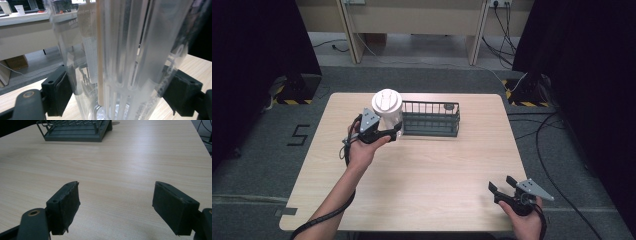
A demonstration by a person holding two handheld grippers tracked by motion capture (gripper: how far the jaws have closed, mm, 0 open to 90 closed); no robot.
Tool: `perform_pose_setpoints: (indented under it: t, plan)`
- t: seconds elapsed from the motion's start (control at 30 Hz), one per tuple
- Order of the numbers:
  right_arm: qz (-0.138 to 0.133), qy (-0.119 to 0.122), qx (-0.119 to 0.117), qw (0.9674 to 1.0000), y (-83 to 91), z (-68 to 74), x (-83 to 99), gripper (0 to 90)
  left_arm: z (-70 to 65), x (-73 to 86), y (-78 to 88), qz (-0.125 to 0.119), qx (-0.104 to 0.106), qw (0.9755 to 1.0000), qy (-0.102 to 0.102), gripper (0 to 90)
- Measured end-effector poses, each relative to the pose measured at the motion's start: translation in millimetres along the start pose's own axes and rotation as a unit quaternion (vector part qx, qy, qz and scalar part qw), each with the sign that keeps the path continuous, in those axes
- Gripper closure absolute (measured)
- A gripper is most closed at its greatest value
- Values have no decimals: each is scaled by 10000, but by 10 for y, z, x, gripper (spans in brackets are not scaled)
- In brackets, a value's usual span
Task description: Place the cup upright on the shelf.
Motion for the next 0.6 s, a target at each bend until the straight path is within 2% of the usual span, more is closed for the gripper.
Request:
perform_pose_setpoints:
  t: [0.6]
  plan:
    - [18, -34, -9, 10000, -1, 4, 3, 221, -75, -196, -136, -101, 109, 9999, -69, 180]
Point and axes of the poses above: each handheld gripper's, and its own axes: y roughly backward along the jaws, x roughly out of its underside, z roughly to its left, the point moved 6 cm from there along -y, roughly forward along the jaws, and after that the axes turned 10 degrees about -y, right-handed, at the moved point
